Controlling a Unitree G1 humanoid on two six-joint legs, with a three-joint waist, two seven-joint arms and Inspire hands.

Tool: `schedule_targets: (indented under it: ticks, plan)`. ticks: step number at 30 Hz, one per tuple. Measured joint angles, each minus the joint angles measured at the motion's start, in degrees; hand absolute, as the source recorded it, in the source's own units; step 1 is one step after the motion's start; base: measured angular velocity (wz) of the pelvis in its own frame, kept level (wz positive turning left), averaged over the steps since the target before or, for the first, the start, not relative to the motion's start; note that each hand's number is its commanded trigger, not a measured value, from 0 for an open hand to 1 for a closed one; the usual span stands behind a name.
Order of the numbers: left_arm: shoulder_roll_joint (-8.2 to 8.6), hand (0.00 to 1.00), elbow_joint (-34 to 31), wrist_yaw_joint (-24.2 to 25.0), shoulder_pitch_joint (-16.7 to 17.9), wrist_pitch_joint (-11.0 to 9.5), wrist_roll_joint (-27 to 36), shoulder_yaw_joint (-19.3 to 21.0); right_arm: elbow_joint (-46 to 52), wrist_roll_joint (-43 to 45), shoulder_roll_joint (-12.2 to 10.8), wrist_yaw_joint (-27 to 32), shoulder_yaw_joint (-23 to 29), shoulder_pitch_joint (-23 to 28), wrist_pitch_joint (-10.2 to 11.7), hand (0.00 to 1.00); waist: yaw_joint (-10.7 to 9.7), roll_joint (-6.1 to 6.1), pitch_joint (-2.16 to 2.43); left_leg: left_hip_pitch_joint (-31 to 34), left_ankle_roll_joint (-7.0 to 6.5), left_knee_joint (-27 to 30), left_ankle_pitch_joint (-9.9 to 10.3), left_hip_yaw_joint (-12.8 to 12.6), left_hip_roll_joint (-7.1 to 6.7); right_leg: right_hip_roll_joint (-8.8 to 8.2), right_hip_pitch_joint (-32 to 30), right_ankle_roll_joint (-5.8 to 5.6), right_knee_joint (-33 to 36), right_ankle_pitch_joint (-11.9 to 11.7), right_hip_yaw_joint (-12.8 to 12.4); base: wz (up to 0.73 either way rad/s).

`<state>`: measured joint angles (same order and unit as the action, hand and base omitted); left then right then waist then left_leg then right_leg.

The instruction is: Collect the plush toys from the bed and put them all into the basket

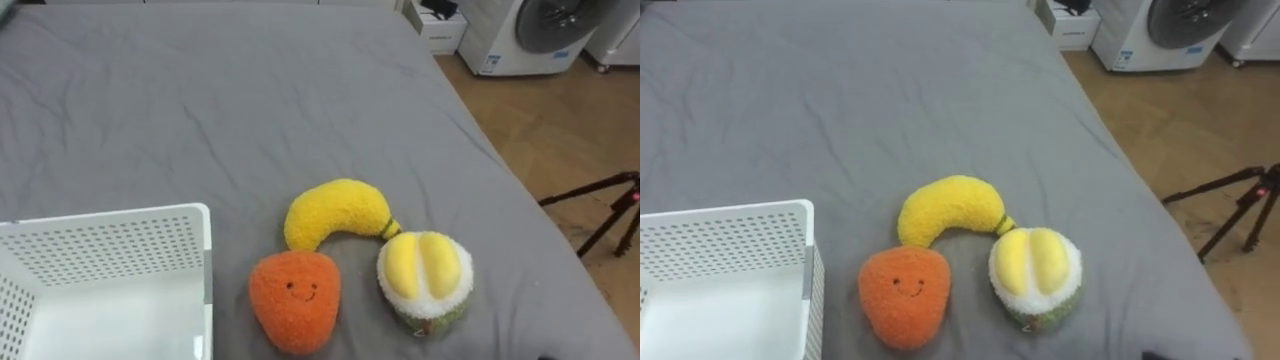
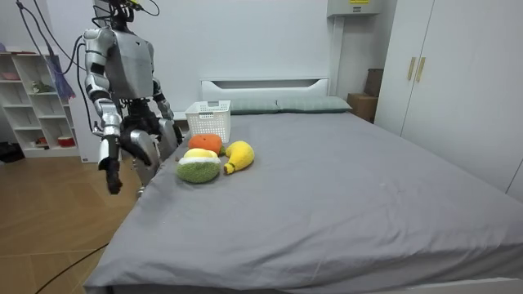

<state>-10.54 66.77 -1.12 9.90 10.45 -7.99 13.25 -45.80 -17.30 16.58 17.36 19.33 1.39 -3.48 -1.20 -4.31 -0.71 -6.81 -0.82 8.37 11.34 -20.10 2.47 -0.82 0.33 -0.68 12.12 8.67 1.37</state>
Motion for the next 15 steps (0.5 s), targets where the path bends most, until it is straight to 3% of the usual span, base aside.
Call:
schedule_targets:
  ticks: [5, 12, 15]
  plan:
    - [0.03, 0.00, -0.83, 0.00, 0.33, -0.14, -0.12, -1.18, 15.65, 0.12, -0.14, 1.17, -3.59, -0.10, 0.98, 0.00, 0.53, 0.30, 0.52, 1.08, 0.08, -0.10, -0.05, -0.19, 0.22, 0.11, -0.94, 0.07, -0.38, -0.28, 0.25, 0.00]
    - [0.28, 0.00, -1.83, -0.04, 0.89, -0.97, 0.52, -1.37, 17.59, 0.18, -0.30, -1.69, -9.23, -0.37, 1.17, 0.00, 1.72, 0.96, 0.85, 1.11, 0.09, 0.05, -0.07, 0.07, 0.25, -0.11, -0.65, 0.11, -0.44, -0.31, 0.57, 0.01]
    - [0.58, 0.00, -2.19, -0.95, 0.93, -0.97, 1.53, -1.94, 17.27, 2.46, -0.43, -3.74, -11.99, -0.40, 1.17, 0.00, 1.79, 1.08, 0.78, 1.14, 0.09, 0.24, -0.07, 0.27, 0.25, -0.16, -0.56, 0.11, -0.44, -0.31, 0.72, 0.01]
